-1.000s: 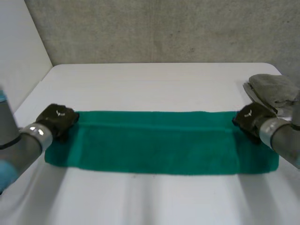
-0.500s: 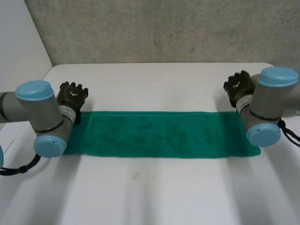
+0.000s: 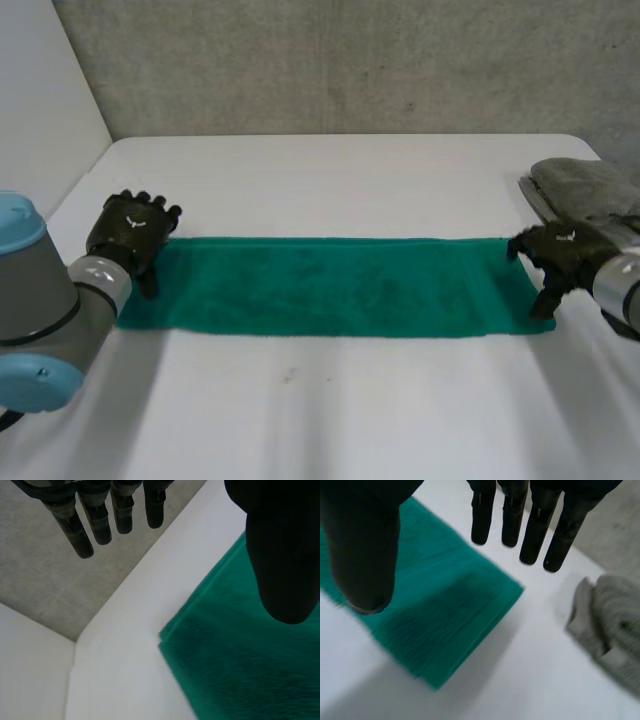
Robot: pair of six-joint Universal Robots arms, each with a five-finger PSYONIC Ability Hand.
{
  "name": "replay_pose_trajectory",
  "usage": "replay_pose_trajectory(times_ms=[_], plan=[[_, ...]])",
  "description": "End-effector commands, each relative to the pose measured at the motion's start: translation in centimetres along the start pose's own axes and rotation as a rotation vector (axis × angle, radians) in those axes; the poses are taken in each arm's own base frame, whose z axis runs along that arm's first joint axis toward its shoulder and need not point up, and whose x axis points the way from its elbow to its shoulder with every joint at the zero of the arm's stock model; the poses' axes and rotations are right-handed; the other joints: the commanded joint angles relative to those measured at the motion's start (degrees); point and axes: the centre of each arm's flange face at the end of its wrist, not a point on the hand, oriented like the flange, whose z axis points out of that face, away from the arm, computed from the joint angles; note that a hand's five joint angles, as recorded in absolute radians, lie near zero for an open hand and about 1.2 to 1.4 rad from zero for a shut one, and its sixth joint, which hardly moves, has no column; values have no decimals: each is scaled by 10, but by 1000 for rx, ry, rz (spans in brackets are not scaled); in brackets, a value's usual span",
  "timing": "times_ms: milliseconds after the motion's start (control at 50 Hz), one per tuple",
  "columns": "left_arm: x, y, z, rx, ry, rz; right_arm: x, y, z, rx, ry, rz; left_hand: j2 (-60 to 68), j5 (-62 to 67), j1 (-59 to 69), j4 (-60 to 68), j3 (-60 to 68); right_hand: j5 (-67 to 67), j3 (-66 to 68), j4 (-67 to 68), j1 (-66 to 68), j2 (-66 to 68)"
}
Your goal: Fold the laundry.
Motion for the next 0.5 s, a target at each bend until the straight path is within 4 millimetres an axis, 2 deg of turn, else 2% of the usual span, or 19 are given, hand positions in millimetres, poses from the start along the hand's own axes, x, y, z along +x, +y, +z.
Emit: replay_pose_trajectory(times_ms=[20,160,300,380,400,500], plan=[[6,1,-2,6,25,-85,1,33,16,12,-3,41,-6,-20,-1,-8,-9,131,125,125,160,131],[7,3,-1,1,27,-89,-1,44,27,-4,-14,50,-6,-20,-1,-8,-9,173,167,167,202,173],[7,5,-1,-5,26,-90,0,47,31,-7,-10,47,-6,-20,-1,-8,-9,296,290,290,325,296],[7,4,-1,-3,27,-90,-1,50,34,-12,-15,44,-6,-20,-1,-8,-9,460,455,455,489,460],[8,5,-1,-3,29,-89,-1,50,34,-12,-17,43,-6,-20,-1,-8,-9,558,553,553,587,558],[6,5,-1,-5,25,-90,9,52,34,-21,6,52,-6,-20,-1,-8,-9,559,554,554,588,559]])
